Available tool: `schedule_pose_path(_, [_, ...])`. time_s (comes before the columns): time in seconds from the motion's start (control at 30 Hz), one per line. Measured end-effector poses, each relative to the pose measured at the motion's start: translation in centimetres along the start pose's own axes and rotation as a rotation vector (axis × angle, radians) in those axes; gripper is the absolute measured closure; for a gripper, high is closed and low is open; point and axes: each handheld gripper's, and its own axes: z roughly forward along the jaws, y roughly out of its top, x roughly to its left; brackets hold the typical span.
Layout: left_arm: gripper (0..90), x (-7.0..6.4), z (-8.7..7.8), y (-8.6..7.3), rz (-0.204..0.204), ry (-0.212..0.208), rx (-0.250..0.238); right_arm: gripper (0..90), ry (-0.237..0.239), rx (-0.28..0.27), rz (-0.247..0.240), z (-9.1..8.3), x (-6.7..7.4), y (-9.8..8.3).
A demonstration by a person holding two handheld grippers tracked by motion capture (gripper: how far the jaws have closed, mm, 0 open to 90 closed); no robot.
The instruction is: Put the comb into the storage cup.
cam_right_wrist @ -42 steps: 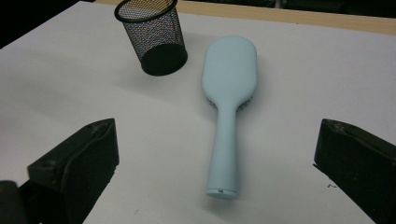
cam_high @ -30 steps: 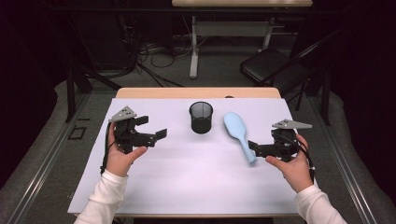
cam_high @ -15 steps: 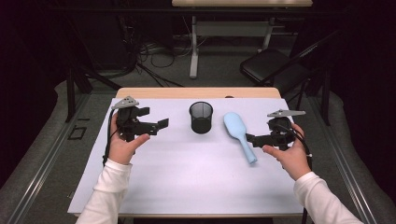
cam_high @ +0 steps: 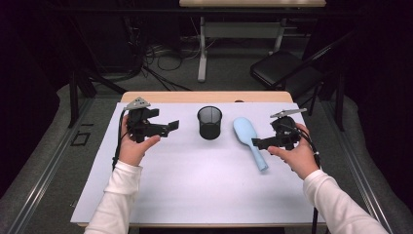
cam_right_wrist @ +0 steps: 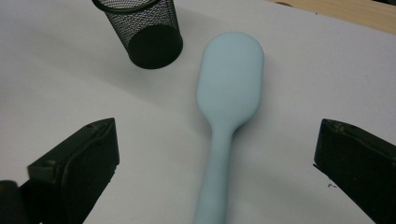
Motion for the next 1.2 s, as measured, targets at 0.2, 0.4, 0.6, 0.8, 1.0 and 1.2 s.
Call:
schedule_pose_path(0.2, [0.5,0.3,0.6,0.2,0.007,-0.001,-0.004,0.4,-0.001,0.041,0.01,0.9,-0.2,0.7])
schedule_pose_path(0.4, [0.5,0.6,0.8,-0.1,0.025,0.023,0.0,1.8,-0.005,0.091,0.003,2.0,-0.5,1.4])
schedule_pose_path(0.6, [0.5,0.5,0.8,-0.4,0.034,0.031,0.0,5.0,-0.017,0.136,-0.001,3.1,-0.3,1.9])
schedule_pose_path(0.8, [0.5,0.4,0.7,-0.5,0.036,0.036,-0.01,5.4,-0.027,0.19,-0.011,4.4,0.1,2.3])
schedule_pose_path(1.0, [0.5,0.3,0.7,-0.7,0.036,0.036,-0.009,6.3,-0.038,0.231,-0.019,5.4,0.4,2.5])
schedule_pose_path(1.2, [0.5,0.1,0.6,-0.7,0.039,0.034,-0.008,7.3,-0.055,0.254,-0.022,6.5,0.2,2.4])
